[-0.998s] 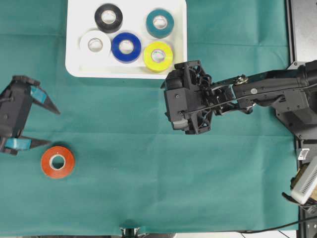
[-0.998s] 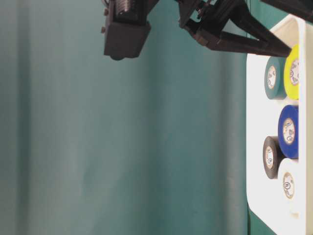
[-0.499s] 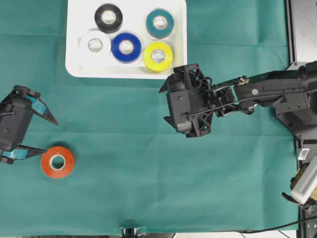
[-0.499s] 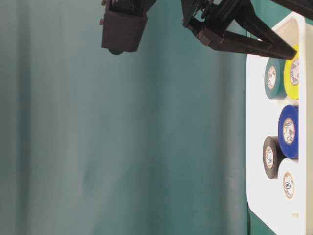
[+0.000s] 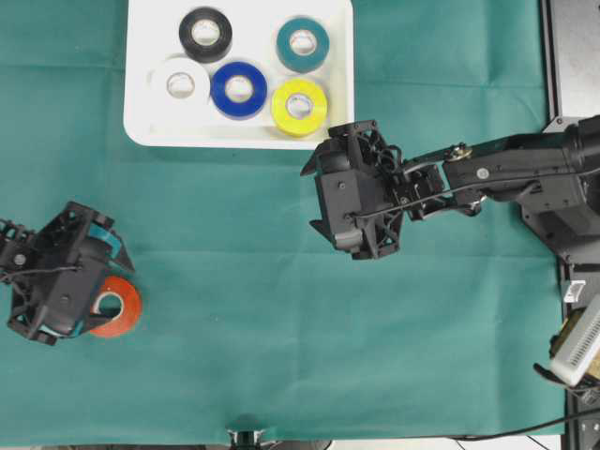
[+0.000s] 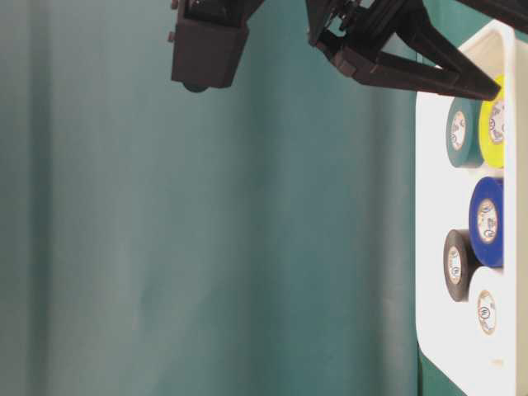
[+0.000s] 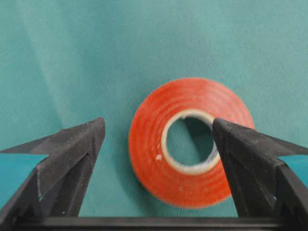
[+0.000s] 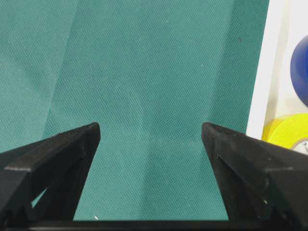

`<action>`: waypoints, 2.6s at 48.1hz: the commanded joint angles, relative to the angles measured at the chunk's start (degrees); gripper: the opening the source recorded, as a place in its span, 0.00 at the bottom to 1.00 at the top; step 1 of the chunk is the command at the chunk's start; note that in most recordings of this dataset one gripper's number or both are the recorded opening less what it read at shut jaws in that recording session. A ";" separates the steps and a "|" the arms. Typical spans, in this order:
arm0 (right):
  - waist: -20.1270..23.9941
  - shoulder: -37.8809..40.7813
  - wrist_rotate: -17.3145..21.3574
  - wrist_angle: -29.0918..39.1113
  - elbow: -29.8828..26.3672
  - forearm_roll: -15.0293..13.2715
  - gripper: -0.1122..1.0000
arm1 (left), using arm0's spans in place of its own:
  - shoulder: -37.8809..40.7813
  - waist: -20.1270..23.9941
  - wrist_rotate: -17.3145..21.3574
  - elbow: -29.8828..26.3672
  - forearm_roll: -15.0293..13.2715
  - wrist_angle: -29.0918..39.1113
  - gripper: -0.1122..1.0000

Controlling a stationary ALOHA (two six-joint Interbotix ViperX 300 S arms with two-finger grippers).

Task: Put the tape alternately from left to right into the white case.
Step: 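Move the left gripper down onto the red roll and grasp it, then lift the red roll and carry it into the tray's top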

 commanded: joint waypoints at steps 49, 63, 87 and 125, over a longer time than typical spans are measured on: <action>0.09 -1.23 3.69 -0.18 -0.35 0.18 0.72 | 1.58 0.88 0.00 -2.11 0.09 1.32 0.33; 0.09 -1.23 3.78 -0.18 -0.26 0.18 0.72 | -1.05 0.53 -0.62 -2.46 0.00 1.76 0.33; 0.09 -1.23 3.78 -0.18 -0.18 0.09 0.72 | -6.77 3.52 -1.14 -4.92 0.18 5.19 0.33; 0.09 -0.70 3.78 -0.44 0.09 0.18 0.72 | -3.69 27.77 3.96 -10.11 0.18 -1.32 0.33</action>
